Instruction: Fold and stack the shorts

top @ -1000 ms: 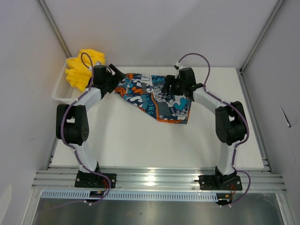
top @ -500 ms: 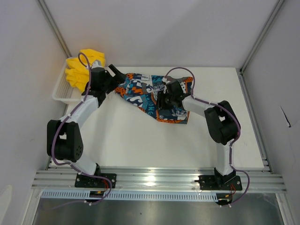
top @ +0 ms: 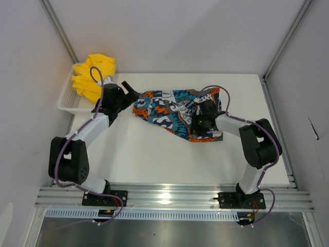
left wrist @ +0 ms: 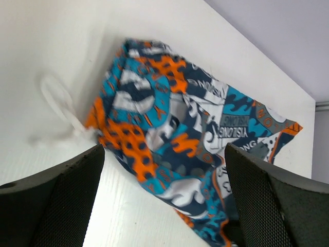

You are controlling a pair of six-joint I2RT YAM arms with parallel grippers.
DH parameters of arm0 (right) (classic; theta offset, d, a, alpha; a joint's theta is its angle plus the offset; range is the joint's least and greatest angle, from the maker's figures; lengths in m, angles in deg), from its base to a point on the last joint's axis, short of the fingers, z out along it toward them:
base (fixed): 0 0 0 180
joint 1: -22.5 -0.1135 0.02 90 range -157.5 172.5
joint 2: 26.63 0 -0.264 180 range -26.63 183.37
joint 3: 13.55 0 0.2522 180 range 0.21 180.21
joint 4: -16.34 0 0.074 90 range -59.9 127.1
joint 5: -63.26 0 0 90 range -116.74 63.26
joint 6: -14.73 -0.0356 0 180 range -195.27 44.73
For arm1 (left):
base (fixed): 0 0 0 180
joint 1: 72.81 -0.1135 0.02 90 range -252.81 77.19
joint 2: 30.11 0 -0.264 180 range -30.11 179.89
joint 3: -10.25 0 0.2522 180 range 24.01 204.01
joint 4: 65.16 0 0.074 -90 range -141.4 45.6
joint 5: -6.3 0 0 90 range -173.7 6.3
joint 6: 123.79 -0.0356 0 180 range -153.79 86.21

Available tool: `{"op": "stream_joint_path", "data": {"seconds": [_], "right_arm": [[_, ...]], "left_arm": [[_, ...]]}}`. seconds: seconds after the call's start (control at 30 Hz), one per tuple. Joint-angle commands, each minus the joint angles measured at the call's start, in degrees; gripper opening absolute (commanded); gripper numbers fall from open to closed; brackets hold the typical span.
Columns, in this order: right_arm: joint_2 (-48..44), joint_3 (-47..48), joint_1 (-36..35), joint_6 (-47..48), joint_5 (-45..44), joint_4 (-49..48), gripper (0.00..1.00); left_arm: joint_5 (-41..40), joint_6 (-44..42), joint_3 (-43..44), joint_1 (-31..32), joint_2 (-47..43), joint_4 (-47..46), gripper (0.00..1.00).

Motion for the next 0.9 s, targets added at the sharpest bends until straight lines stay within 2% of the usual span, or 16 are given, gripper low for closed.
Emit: {"op": "stream_joint_path", "data": {"seconds": [0.0, 0.03, 0.07, 0.13, 0.3, 0.43, 0.6, 0.7, 0.77, 0.87], "right_arm": [[-6.21, -4.79, 5.84, 3.46, -5.44, 8.77, 0.33], [-7.46, -5.15, 6.72, 3.29, -7.97, 9.12, 0.33], [-8.6, -4.8, 6.73, 3.02, -9.82, 9.74, 0.4], [-11.58, -4.28, 6.81, 2.85, -13.33, 9.92, 0.44], [-13.63, 2.73, 4.54, 2.23, -12.22, 8.52, 0.49], [-9.68, 8.99, -1.61, 2.5, -10.12, 6.24, 0.6], [-1.95, 15.31, -7.06, -0.75, -4.04, 0.08, 0.6], [4.03, 20.41, -8.47, -2.6, -1.5, -2.38, 0.6], [7.8, 23.84, -9.0, -4.71, 0.09, -3.87, 0.64], [11.06, 27.71, -10.85, -6.47, -0.6, -4.32, 0.63]], "left_arm": [[-2.76, -1.31, -4.15, 1.35, -5.49, -3.47, 0.99], [-2.93, -0.87, -5.04, 1.53, -6.2, -5.31, 0.99], [-2.67, -0.6, -7.4, 2.06, -7.6, -6.02, 0.99], [-2.5, -0.43, -8.65, 2.67, -8.66, -7.25, 0.99], [-2.24, -0.69, -13.31, 4.35, -10.6, -8.05, 0.99], [-1.35, -0.08, -16.65, 4.44, -11.3, -8.66, 0.99], [-2.67, 0.45, -20.25, 4.44, -12.01, -10.86, 0.99], [-3.46, 0.54, -19.56, 4.35, -9.9, -12.43, 0.99], [-2.76, 0.71, -19.38, 4.44, -7.79, -13.49, 0.98], [-1.27, 1.15, -19.12, 4.35, -4.73, -16.92, 0.96]]}}
